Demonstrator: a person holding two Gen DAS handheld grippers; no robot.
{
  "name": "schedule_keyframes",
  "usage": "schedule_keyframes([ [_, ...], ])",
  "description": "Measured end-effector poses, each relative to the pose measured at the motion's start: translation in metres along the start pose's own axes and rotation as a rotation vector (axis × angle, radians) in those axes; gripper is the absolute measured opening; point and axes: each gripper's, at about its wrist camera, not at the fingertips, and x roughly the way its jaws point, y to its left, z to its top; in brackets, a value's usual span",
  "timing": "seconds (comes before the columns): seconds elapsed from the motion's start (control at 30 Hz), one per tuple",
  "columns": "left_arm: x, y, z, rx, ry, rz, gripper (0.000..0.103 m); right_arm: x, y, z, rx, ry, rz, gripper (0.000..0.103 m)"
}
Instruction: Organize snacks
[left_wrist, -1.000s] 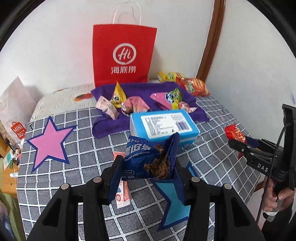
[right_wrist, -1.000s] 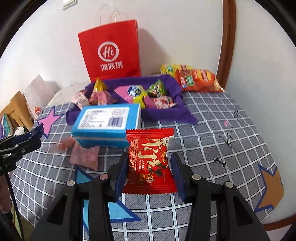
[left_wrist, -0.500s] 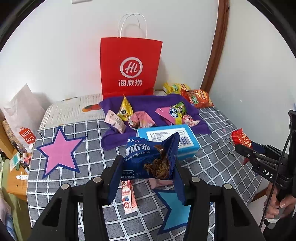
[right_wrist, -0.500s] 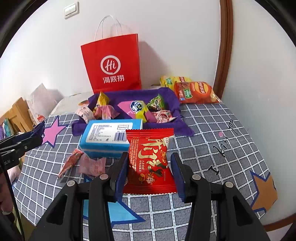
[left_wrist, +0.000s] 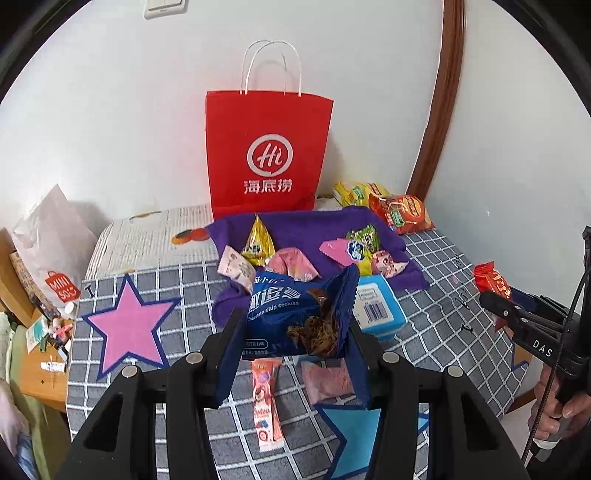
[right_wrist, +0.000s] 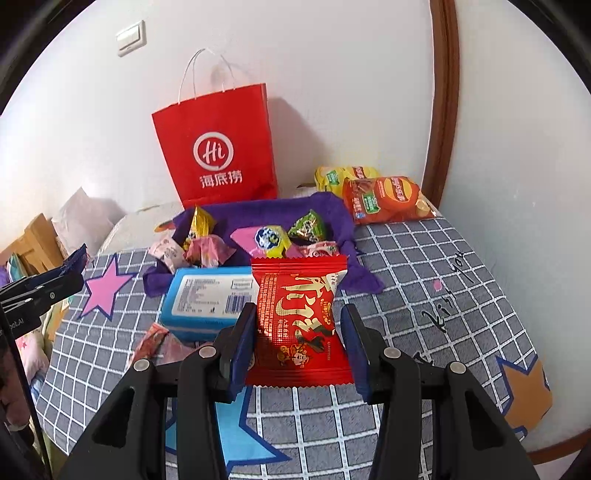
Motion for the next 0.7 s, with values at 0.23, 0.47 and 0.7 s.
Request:
schedule_keyframes([
  [0.23,0.007,0.004,0.012,-0.004,-0.007,0.002,0.048,0.008,0.0,0.014,-0.007,-0.003,-0.01,0.046],
  [0.47,0.021,0.008,0.022,-0.018,-0.001,0.002,0.048,0.018,-0.001,0.026,-0.009,-0.008,-0.031,0.046],
  [0.7,0.041,0.011,0.035,-0.018,0.014,0.003,0.048,0.033,0.001,0.042,-0.029,0.003,-0.025,0.036],
])
